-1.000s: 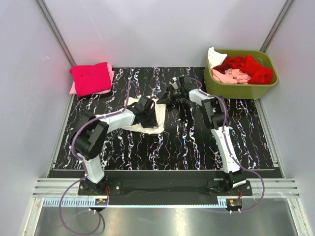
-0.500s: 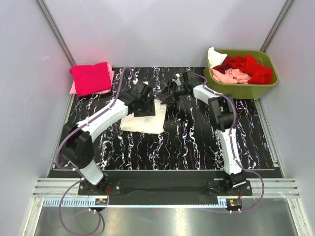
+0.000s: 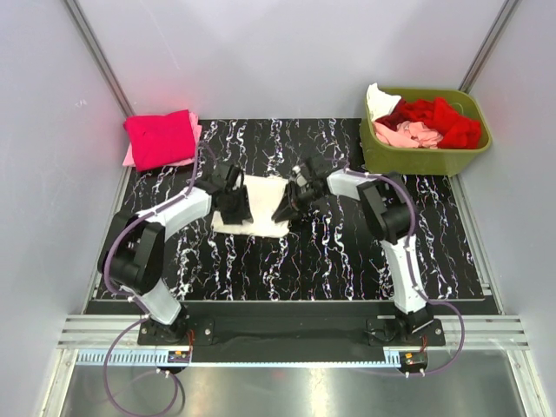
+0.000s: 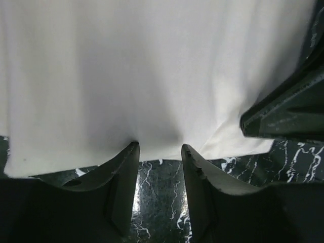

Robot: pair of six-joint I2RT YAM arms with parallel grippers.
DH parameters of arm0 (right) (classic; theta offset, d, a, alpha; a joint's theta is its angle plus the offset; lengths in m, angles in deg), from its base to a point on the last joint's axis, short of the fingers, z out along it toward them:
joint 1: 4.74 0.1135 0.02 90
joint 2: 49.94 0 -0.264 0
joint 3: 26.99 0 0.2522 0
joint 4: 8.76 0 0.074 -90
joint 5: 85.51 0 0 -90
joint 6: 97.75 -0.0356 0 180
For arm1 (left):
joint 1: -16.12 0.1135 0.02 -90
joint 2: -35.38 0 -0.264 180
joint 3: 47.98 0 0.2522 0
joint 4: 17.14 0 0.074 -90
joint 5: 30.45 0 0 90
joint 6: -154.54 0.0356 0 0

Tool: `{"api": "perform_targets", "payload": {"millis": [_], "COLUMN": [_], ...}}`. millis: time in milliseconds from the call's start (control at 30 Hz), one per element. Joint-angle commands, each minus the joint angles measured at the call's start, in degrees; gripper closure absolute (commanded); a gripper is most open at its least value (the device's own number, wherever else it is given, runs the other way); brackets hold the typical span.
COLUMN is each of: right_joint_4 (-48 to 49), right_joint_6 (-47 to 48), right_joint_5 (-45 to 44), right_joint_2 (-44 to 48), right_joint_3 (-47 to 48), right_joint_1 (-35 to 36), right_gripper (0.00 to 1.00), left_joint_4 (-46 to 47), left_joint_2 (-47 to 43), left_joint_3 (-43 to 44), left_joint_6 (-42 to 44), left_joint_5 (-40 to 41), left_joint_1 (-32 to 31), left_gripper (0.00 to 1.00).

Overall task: Fold and stack the t-shirts
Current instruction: Fold the tshirt, then neatly place the folded tshirt to the corner

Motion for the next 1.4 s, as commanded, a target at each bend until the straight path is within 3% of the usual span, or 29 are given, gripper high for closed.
{"api": "perform_targets", "payload": {"millis": [0, 200, 467, 600, 633, 767, 900, 1100, 1367], "right_joint_4": [-11.0, -6.9, -3.1, 1.1, 2.8, 10.8, 17.1, 31.5, 29.5], "right_joint_6": [9.4, 9.1, 6.7, 8.2, 7.5, 5.1, 3.3, -0.8, 1.1], "right_joint_5": [1.5, 3.5, 2.9, 0.6, 0.7, 0.5, -2.0, -6.0, -3.0], "right_joint_2": [-5.0, -2.3, -0.9, 5.4, 8.4, 16.5, 24.9, 27.3, 22.0], "right_joint_3": [1.9, -3.4, -5.7, -11.1, -12.6, -19.1, -29.1, -43.4, -38.8], "right_joint_1": [-1.2, -1.3, -1.4, -1.4, -1.2, 1.0, 3.6, 5.0, 5.1], "right_gripper": [0.76, 0.71, 0.65, 0.50, 0.38, 0.21, 0.15, 0.15, 0.14], "left_joint_4": [6.0, 8.0, 4.8, -2.9, -4.1, -6.0, -4.0, 0.2, 5.8], "left_joint_2": [2.3, 2.2, 1.1, -7.1, -8.1, -8.2, -1.7, 11.8, 23.5], "left_joint_3": [-3.4, -13.1, -11.0, -2.1, 0.0, 8.2, 14.9, 22.0, 26.1], "left_joint_6": [0.3, -1.1, 1.0, 3.7, 5.2, 9.4, 12.6, 13.9, 13.9], "left_joint_5": [-3.3, -0.6, -0.7, 1.8, 3.1, 1.7, -3.5, -13.6, -23.5], "left_joint_1": [1.3, 4.3, 4.5, 4.6, 4.9, 9.2, 14.6, 20.7, 23.1], "left_gripper": [0.57, 0.57, 0.59, 0.43, 0.41, 0.39, 0.41, 0.46, 0.44]}}
